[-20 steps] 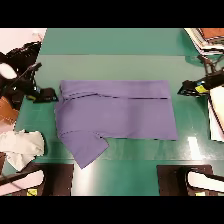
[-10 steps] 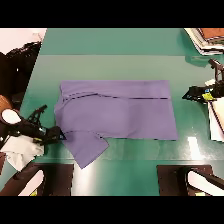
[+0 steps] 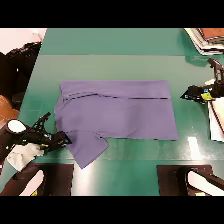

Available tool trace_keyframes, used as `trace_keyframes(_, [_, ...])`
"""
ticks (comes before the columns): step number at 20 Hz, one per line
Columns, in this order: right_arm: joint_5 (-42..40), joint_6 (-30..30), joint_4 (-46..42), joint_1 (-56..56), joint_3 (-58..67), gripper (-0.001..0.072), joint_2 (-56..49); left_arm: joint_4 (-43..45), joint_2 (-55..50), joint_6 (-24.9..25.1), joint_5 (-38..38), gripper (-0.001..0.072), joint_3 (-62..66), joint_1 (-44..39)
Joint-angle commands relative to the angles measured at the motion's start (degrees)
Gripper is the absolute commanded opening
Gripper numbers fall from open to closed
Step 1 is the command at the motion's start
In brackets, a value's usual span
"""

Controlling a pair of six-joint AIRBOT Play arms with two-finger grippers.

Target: Fold the shirts.

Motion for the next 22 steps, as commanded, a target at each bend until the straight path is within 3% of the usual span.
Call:
trace_keyframes(1, [1.55, -0.02, 0.22, 0.04, -0.02, 0.0339, 0.02, -2.45, 0.07, 0.13, 6.25, 0.0537, -0.57, 0.04])
trace_keyframes(2, [2.23, -0.04, 0.15, 0.04, -0.04, 0.0339, 0.02, -3.34, 0.07, 0.22, 7.17, 0.0430, -0.55, 0.04])
trace_keyframes(3, [3.37, -0.09, -0.07, -0.02, -0.04, 0.0339, 0.02, -4.17, 0.07, 1.75, 7.85, 0.0181, -0.55, 0.04])
trace_keyframes(4, [4.70, -0.42, -0.09, -0.52, -0.20, 0.0339, 0.02, -5.14, 0.07, 3.76, 7.93, 0.0034, -0.55, 0.04])
trace_keyframes(10, [6.75, -1.57, -0.57, -9.90, -16.17, 0.0347, 6.21, -6.69, 0.07, 8.52, 2.05, 0.0021, 0.72, 0.04])
trace_keyframes(12, [7.06, -1.88, -0.31, -15.47, -23.37, 0.0530, 7.63, -6.73, 0.07, 9.14, 1.84, 0.0020, 0.87, 0.04])
trace_keyframes(14, [7.19, -2.47, 0.52, -19.78, -28.55, 0.0516, 7.30, -6.75, 0.07, 9.14, 2.05, 0.0020, 0.90, 0.04])
trace_keyframes(15, [7.02, -4.02, 1.97, -21.20, -30.80, 0.0431, 6.67, -6.75, 0.07, 9.14, 2.12, 0.0020, 0.90, 0.04])
trace_keyframes(16, [6.43, -5.05, 4.00, -22.05, -32.54, 0.0416, 6.01, -6.75, 0.07, 9.14, 2.12, 0.0020, 0.90, 0.04])
trace_keyframes(22, [2.97, -5.49, 10.05, -19.65, -35.15, 0.0406, 1.62, -6.80, 0.07, 9.14, 2.23, 0.0020, 0.90, 0.04])
